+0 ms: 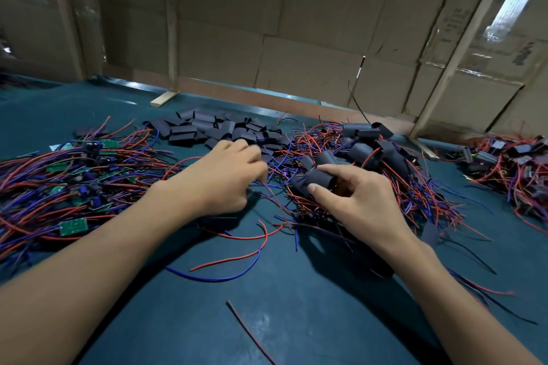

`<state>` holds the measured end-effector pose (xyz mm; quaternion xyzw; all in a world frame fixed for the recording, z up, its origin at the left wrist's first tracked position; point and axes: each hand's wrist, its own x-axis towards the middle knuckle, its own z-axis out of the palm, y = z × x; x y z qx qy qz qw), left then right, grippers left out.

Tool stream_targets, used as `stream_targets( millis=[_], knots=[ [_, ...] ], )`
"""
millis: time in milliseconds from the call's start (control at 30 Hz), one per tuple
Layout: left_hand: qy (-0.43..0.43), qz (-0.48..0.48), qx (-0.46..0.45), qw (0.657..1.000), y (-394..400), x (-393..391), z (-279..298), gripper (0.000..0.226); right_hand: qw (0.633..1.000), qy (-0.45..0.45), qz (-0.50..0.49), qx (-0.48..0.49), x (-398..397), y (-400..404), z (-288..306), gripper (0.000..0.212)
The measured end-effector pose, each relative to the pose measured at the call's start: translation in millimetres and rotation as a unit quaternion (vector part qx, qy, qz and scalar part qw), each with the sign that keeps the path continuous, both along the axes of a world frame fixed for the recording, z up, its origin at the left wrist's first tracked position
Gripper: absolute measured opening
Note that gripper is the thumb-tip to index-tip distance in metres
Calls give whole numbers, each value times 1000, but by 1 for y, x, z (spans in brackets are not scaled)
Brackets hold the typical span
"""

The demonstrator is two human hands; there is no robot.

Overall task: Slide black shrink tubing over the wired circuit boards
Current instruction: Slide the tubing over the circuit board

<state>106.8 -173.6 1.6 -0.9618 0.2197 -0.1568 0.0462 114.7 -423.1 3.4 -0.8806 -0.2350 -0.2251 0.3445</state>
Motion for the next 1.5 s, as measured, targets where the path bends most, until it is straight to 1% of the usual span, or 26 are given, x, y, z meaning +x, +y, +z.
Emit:
stream_targets(
  millis=[33, 67, 200, 267, 367, 433, 500, 633, 667, 733, 800, 867, 933, 1033, 1067, 1133, 1200, 1300, 1367, 1433, 1500],
  knots=[
    [23, 10, 28, 999, 0, 0, -2, 44, 1000, -1, -2, -5, 0, -1, 0, 38],
    [36, 15, 37, 999, -2, 0, -4, 45, 1000, -4, -4, -9, 1, -1, -1, 37],
    [23, -15, 18, 999, -3, -1, -6, 60, 1000, -14, -14, -15, 2, 0, -2, 36],
    [33, -36, 20, 999, -5, -1, -7, 67, 999, -25, -22, -19, 4, -1, -2, 38],
    [43, -54, 12, 998, -10, 0, -9, 70, 999, -27, -21, -23, 7, -3, -2, 40],
    [17, -79, -16, 997, -11, -1, -7, 60, 999, -28, -16, -38, 9, -5, -4, 41],
    [-21, -131, -64, 989, -10, -1, -5, 39, 999, -26, -12, -44, 11, -7, -5, 38],
    [-31, -174, -206, 963, -8, -6, -4, 6, 999, 9, -6, -32, 14, -11, -5, 25],
    [-31, -181, -250, 951, -10, -8, -5, 11, 999, 19, -1, -26, 15, -12, -5, 24],
    [-22, -192, -319, 928, -15, -10, -5, 31, 1000, 23, 7, -14, 15, -13, -4, 24],
    [7, -197, -353, 915, -19, -12, -4, 41, 1000, 22, 14, -10, 15, -12, -5, 24],
    [50, -192, -360, 911, -22, -15, -4, 47, 999, 21, 21, -11, 14, -10, -6, 23],
    [67, -191, -347, 916, -24, -17, -7, 38, 1000, 18, 22, -7, 14, -10, -7, 23],
    [33, -213, -339, 916, -29, -18, -8, 13, 1000, 5, 22, 12, 14, -9, -7, 22],
    [19, -225, -341, 912, -31, -19, -8, 10, 1000, -4, 22, 19, 13, -9, -7, 22],
    [-2, -234, -365, 901, -35, -19, -9, 12, 999, -20, 26, 30, 11, -8, -6, 21],
    [-29, -210, -384, 899, -37, -18, -9, 20, 998, -40, 39, 33, 9, -8, -3, 21],
    [-104, -91, -344, 929, -36, -16, -7, 45, 993, -67, 92, 17, 2, -8, 2, 24],
    [-147, -12, -312, 939, -33, -17, -5, 51, 987, -81, 140, 6, -3, -7, 5, 26],
    [-156, 34, -296, 942, -29, -18, -5, 56, 981, -96, 171, -12, -7, -6, 5, 28],
    [-148, 54, -287, 945, -26, -17, -7, 56, 976, -119, 179, -33, -9, -4, 4, 31]
  ],
)
